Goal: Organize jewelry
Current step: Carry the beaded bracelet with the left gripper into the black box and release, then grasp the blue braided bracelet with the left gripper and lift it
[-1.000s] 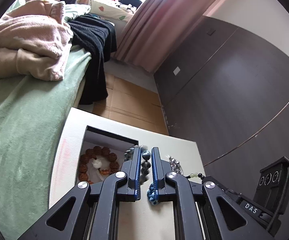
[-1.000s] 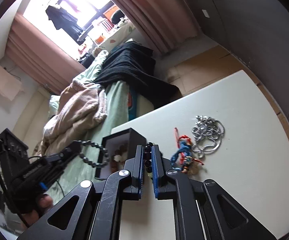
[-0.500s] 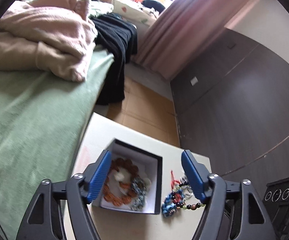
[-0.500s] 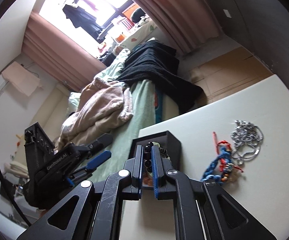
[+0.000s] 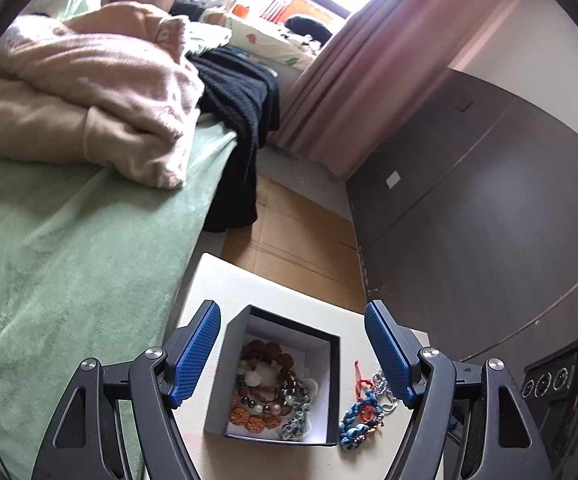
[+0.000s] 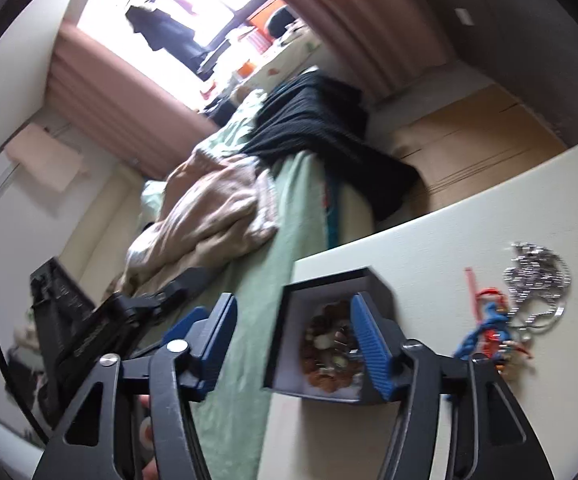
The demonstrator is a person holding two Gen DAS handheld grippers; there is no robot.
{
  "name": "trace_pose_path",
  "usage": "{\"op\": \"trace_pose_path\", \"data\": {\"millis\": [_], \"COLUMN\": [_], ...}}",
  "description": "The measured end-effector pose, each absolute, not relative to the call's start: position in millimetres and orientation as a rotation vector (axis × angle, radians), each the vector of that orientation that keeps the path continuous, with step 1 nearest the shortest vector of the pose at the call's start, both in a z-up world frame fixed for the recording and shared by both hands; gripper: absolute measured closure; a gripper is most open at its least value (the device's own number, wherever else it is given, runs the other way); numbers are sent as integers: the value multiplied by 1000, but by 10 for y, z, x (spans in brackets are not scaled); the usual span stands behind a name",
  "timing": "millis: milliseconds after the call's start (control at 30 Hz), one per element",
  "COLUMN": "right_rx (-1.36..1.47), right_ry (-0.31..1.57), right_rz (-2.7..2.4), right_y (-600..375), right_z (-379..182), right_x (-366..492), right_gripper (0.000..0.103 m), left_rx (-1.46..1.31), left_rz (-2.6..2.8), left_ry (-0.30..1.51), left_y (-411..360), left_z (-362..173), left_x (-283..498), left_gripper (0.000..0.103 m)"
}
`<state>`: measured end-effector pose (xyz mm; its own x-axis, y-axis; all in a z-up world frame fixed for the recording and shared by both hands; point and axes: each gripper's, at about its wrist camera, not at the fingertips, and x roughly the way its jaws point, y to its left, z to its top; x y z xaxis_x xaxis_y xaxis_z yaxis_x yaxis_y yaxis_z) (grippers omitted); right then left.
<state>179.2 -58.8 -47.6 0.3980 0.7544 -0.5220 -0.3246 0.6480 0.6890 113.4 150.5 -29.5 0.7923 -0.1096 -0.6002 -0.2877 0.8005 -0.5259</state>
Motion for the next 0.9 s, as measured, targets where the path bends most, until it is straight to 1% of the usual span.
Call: {"op": "trace_pose_path", "data": {"millis": [100, 400, 633, 900], "right_rx": [556, 555, 591, 540], "right_ry": [954, 935, 940, 970], "right_rz": [697, 563, 481, 360], "right_y": [-765, -1358, -1734, -1995], "right_z": [-513, -473, -484, -540], "right_x": [1811, 1728, 1689, 1632], "right_gripper": [41, 40, 40, 40], "left_rx": [-632, -548, -449, -330], "left_rz": [92, 23, -65, -119], "left_ry": [649, 676, 750, 836], "left_y": [1410, 983, 561, 131], "left_z": [-272, -250, -330, -474], "left_x": [1123, 1160, 1255, 1241], "left_gripper": [28, 28, 28, 28]}}
